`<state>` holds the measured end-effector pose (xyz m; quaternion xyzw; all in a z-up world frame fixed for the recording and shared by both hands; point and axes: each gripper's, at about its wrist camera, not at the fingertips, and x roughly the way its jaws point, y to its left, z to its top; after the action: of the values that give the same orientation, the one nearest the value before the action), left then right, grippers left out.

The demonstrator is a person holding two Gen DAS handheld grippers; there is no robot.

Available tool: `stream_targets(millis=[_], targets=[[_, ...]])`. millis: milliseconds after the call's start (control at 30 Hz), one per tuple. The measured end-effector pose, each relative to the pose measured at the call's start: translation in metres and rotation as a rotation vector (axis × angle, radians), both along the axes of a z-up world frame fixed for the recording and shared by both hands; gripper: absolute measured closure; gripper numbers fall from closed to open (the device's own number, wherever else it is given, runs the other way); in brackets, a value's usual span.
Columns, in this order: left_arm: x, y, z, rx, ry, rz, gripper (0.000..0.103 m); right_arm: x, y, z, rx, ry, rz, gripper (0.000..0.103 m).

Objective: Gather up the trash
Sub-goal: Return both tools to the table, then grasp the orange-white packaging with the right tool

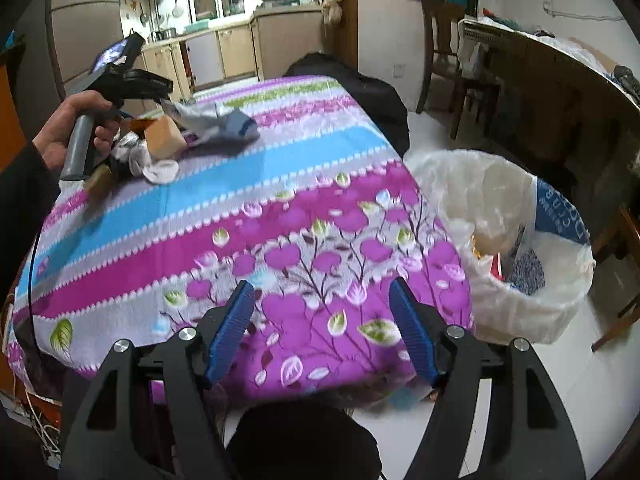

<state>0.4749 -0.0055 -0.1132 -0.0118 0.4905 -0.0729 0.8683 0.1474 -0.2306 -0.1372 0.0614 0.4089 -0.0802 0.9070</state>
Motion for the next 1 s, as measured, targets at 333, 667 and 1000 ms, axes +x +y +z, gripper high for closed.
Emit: stream_targets(millis=[333,667,1000], targets=[[-0.194,0.049,0.029,-0.107,-0.144,-0.181,0.024,0.000,-0.006,0.000,0.039,-0.046,0.012,0.035],[-0.278,0.161,0.028,-0.127,-0.249,0.052,0.022,0.006,0.032,-0.002,0.049,-0.064,0.157,0.032],[-0.291,0.158,-0.013,-0.175,-0.180,0.054,0.022,0.045,0.115,0.038,0.050,-0.219,0.485,0.032]])
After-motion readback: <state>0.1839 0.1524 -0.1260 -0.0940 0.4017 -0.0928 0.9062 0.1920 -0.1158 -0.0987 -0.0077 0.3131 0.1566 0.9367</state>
